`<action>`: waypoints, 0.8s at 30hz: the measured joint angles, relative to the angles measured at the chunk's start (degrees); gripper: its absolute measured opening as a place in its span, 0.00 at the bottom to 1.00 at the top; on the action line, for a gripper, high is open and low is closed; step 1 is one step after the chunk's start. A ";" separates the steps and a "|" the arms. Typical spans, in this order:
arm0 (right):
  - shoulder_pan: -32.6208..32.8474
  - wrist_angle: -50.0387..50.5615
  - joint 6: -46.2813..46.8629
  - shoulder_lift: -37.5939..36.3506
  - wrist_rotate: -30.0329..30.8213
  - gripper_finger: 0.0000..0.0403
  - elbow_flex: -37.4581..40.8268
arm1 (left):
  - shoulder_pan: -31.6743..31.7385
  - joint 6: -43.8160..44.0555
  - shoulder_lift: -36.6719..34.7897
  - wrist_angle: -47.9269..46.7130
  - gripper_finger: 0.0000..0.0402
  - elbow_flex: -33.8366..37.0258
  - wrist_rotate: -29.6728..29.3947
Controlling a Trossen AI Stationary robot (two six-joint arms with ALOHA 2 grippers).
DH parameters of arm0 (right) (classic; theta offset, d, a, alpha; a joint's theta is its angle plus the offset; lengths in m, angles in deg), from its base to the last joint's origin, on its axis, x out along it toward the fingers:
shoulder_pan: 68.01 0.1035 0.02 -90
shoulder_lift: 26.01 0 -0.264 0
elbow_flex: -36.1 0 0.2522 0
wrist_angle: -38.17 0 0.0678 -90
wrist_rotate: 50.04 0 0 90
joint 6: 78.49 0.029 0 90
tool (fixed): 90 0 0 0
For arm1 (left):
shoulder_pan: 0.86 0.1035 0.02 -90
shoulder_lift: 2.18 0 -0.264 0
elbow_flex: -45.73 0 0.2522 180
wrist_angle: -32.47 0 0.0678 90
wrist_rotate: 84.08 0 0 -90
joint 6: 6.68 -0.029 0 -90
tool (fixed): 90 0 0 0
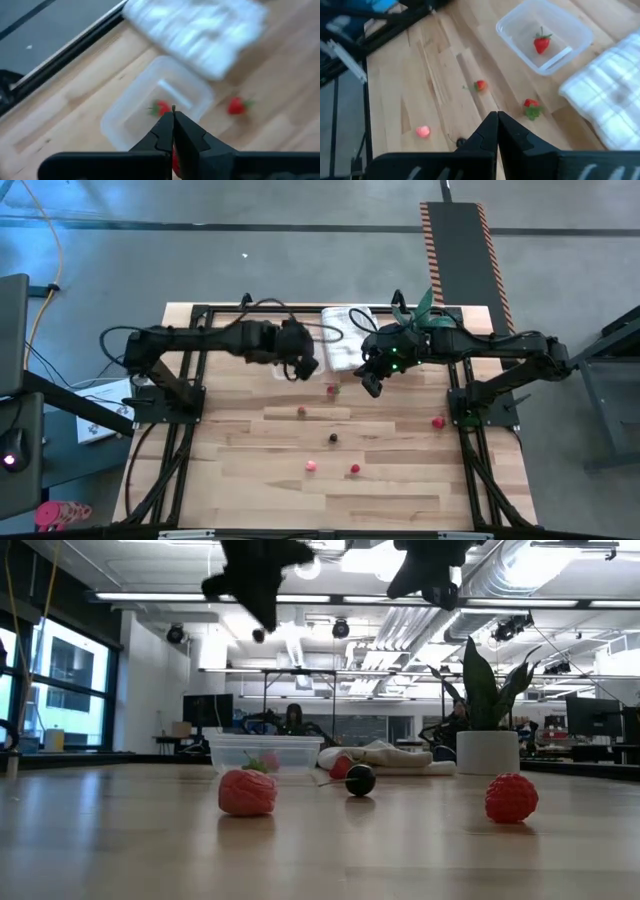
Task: Pick and placing Produce into tupperware
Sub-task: Put the red cherry into the transparent bin
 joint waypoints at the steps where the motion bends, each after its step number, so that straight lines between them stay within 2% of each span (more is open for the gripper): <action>1: 0.00 -0.31 0.63 -0.18 0.52 0.00 0.00 | 1.19 -0.86 0.34 0.06 0.00 0.98 1.00; 4: 0.04 -1.43 1.30 -0.54 1.37 0.00 0.00 | 4.57 -4.26 1.16 1.85 0.00 5.21 4.64; 10: 0.07 -1.63 4.04 -0.74 2.17 0.00 0.00 | 7.94 -9.14 1.75 18.12 0.00 15.27 10.47; 13: 0.09 -1.23 5.46 -0.74 2.17 0.00 0.00 | 9.95 -9.74 1.71 21.48 0.00 19.09 12.27; 18: 0.09 0.24 7.44 -0.74 2.17 0.00 0.00 | 12.62 -12.06 1.68 23.28 0.00 22.42 12.86; 24: 0.09 0.56 9.31 -0.74 3.39 0.00 0.00 | 14.22 -14.92 1.68 25.36 0.00 22.96 13.89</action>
